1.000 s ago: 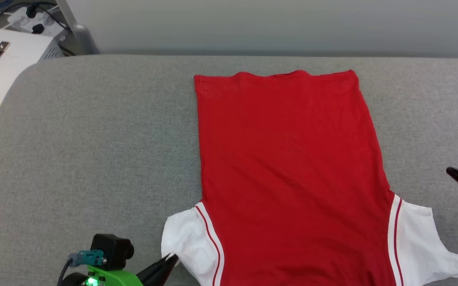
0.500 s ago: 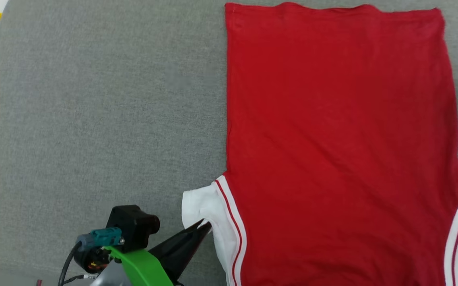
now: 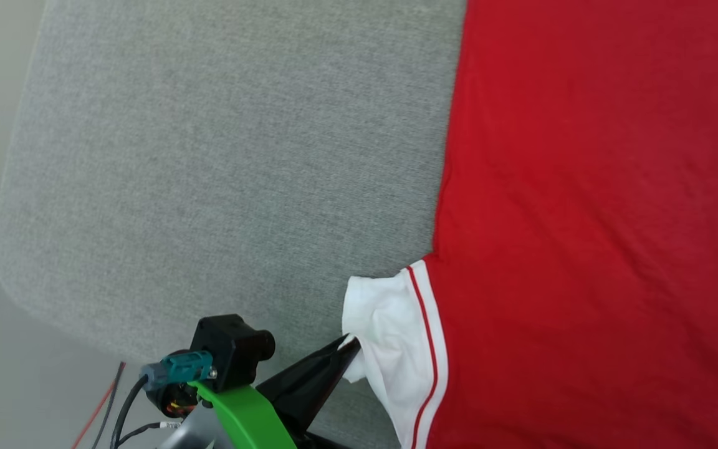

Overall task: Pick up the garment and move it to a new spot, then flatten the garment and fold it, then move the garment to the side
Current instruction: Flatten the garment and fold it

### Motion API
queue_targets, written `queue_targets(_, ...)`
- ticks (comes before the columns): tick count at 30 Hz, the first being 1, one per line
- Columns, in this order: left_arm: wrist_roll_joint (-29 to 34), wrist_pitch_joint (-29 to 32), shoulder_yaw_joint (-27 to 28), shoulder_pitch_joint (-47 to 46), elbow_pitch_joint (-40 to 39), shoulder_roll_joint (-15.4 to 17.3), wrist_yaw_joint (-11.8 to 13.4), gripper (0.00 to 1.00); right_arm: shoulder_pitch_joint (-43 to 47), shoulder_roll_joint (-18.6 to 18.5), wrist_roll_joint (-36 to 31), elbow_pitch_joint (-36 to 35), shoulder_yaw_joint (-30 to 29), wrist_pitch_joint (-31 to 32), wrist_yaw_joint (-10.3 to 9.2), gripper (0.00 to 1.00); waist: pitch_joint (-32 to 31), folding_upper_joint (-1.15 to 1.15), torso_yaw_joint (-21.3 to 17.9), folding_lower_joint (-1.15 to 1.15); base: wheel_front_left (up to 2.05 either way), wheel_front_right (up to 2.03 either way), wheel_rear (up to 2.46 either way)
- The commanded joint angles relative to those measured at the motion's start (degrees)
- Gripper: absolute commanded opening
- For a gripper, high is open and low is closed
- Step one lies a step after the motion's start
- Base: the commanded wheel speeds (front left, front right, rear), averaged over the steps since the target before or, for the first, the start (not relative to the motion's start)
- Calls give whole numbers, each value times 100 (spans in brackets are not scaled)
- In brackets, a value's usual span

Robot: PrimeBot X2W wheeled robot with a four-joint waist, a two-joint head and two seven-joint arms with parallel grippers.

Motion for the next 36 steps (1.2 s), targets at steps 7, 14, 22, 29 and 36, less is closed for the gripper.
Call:
queue_targets(7, 84, -108, -6, -139, 102, -102, -88, 0, 216, -12, -101, 217, 174, 187, -4, 100, 348, 0, 414, -1, 0, 0, 0)
queue_targets(14, 95, -171, -36, -149, 166, -160, -113, 0, 720, -105, -40, 97, 235, 484, -4, 6, 284, 0, 419, -1, 0, 0, 0)
queue_targets(22, 81, -210, -3, -175, 255, -157, -121, 0, 898, -168, 27, -121, 163, 428, -4, 0, 150, 0, 380, -1, 0, 0, 0)
queue_targets(29, 63, -222, 60, -182, 353, -108, -94, 0, 1223, -47, 11, -23, 73, 136, -4, 0, -245, 0, 216, -1, 0, 0, 0)
queue_targets(36, 0, -190, 136, -108, 490, -27, 6, 0, 1919, 124, -29, 172, -64, -272, -4, 0, -906, 0, -141, -1, 0, 0, 0)
